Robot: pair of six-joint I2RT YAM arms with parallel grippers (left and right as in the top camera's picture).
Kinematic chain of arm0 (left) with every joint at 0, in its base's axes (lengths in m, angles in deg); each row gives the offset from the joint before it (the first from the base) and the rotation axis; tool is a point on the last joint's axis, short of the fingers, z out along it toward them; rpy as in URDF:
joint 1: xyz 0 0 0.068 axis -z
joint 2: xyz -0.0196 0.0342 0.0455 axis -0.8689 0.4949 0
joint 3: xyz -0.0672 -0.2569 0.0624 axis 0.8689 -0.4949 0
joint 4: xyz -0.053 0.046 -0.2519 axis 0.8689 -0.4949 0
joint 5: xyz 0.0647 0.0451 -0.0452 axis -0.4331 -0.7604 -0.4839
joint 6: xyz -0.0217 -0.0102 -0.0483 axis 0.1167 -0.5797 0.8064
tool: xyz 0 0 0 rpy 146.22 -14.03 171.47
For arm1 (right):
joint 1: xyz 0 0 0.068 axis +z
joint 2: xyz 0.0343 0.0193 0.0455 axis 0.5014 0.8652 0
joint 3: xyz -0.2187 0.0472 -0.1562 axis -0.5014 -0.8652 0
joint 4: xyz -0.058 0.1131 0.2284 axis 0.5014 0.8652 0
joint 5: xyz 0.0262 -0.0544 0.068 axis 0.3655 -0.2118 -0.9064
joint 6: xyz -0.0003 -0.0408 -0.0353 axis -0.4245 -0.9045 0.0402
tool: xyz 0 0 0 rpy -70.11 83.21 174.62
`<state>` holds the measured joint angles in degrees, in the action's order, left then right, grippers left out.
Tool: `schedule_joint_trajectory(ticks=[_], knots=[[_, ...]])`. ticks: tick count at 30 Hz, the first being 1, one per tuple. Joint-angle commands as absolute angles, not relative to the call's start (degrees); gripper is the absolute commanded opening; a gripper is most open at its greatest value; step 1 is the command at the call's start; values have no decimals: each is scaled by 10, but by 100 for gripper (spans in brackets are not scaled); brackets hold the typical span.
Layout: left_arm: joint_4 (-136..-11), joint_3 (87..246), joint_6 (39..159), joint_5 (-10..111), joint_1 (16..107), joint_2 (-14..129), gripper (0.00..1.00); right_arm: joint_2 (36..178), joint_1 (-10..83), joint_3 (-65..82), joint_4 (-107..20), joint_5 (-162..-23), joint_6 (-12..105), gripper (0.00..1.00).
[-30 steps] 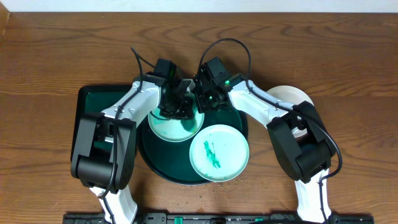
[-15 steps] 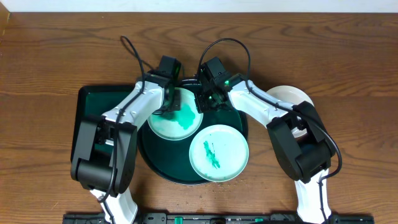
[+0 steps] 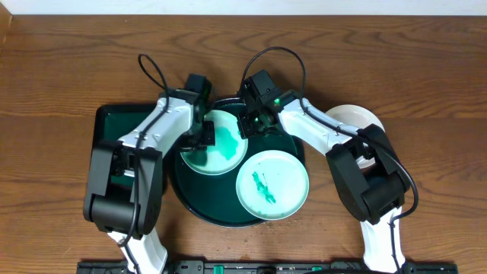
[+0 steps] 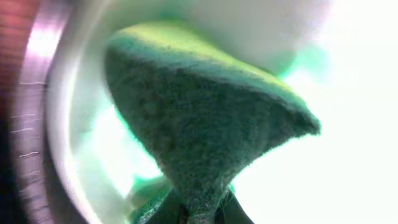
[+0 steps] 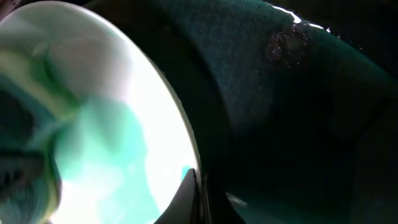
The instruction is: Clean dirty plates on tray and stack at the side
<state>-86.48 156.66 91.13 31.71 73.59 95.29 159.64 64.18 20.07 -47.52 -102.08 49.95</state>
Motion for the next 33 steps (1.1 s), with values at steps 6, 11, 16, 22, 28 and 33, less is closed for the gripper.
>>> schedule_joint_trajectory(ticks=[6,11,16,22,28,33], knots=[[-869,1577,797,547,737,968,7,1607,641,207,-469,-1016,494,1],[-886,1635,847,493,690,943,7,1607,641,207,-469,-1020,494,1],[-935,1703,883,409,618,897,7,1607,639,207,-465,-1033,494,1],[-938,1711,882,363,539,843,7,1607,639,207,-419,-1049,549,29],[-944,1708,882,362,501,842,8,1607,647,207,-412,-1030,560,19],[-944,1706,882,326,497,844,8,1607,647,207,-423,-1030,559,1]])
